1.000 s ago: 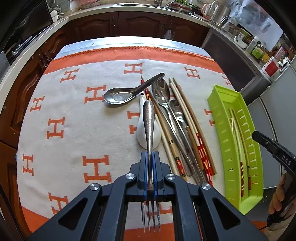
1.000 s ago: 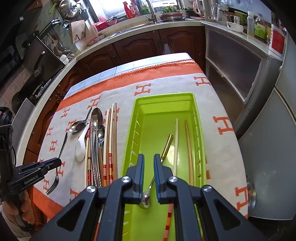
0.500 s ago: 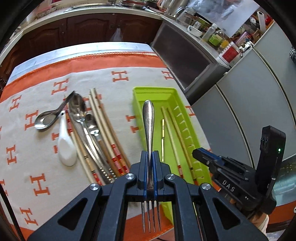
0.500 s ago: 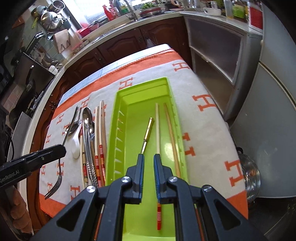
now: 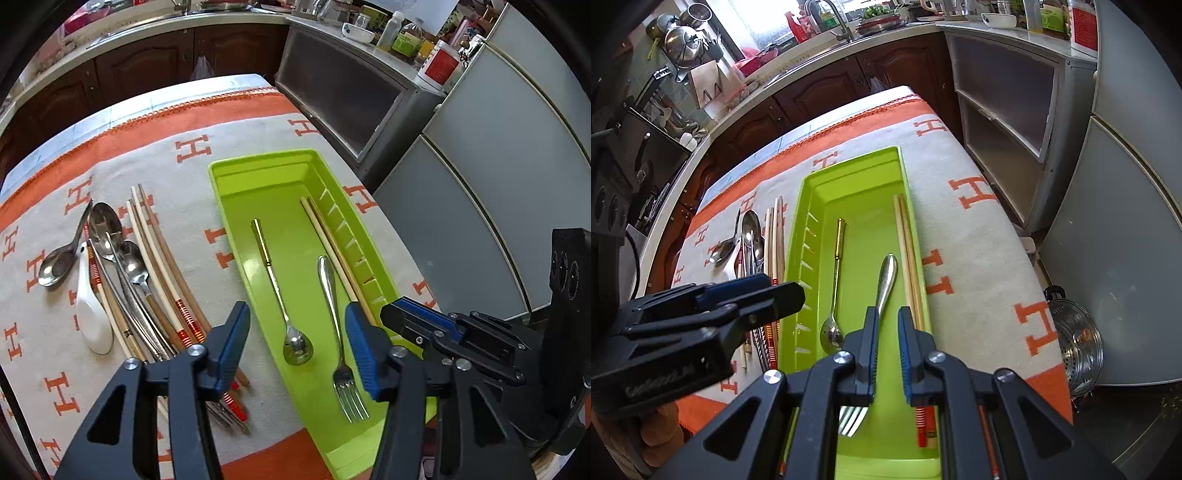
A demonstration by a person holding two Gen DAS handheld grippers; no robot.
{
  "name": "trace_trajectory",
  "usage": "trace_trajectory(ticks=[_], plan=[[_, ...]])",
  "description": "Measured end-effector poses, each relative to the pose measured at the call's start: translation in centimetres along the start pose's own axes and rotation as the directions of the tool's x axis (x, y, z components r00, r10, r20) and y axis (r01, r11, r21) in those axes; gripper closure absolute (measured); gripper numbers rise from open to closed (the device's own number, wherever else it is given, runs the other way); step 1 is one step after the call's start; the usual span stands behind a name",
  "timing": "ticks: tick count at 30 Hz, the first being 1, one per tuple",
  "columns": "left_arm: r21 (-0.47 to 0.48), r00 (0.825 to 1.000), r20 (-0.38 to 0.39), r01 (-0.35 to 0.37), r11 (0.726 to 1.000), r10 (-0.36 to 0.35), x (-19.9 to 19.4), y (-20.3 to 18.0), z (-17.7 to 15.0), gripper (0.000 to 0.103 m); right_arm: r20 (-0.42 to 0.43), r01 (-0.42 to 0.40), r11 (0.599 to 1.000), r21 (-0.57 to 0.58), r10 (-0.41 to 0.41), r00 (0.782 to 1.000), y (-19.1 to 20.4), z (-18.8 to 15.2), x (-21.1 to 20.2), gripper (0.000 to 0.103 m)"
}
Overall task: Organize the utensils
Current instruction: 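Lower both forks into the green tray and open both grippers, then move both tools back over the remaining utensils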
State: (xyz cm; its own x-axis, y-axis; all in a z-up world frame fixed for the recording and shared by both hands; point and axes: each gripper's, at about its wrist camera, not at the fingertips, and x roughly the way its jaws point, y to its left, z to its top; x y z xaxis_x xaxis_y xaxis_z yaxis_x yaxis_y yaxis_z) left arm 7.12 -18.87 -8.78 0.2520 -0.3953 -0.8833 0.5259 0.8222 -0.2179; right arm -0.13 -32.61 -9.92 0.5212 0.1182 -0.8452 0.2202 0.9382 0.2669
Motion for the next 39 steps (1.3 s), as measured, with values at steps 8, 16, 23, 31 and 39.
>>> trace_trajectory(ticks=[8, 16, 23, 31, 39], plan=[[0.007, 0.987, 0.076, -0.142, 0.990, 0.141, -3.0, 2.7, -2.4, 0.032, -0.013, -0.040, 0.998, -0.055, 0.039, 0.999, 2.0, -0.5, 0.2, 0.093], [-0.102, 0.967, 0.090, -0.228, 0.968, 0.237, -5.9, 7.9, -5.2, 0.032, -0.033, -0.062, 0.982, -0.176, 0.057, 0.998, 5.9, -0.8, 0.1, 0.088], [-0.173, 0.950, 0.086, -0.283, 0.943, 0.300, -7.7, 11.8, -7.6, 0.030, -0.019, -0.066, 0.969, -0.240, 0.063, 0.998, 8.8, -1.2, -0.3, 0.073], [-0.233, 0.941, 0.081, -0.303, 0.924, 0.329, -8.4, 14.6, -9.2, 0.028, -0.037, -0.051, 0.951, -0.306, 0.042, 0.998, 12.3, -1.9, 0.4, 0.073], [-0.267, 0.936, 0.099, -0.302, 0.915, 0.338, -9.1, 16.6, -9.6, 0.020, -0.049, -0.062, 0.925, -0.375, 0.047, 0.998, 15.8, -2.4, 1.2, 0.073]])
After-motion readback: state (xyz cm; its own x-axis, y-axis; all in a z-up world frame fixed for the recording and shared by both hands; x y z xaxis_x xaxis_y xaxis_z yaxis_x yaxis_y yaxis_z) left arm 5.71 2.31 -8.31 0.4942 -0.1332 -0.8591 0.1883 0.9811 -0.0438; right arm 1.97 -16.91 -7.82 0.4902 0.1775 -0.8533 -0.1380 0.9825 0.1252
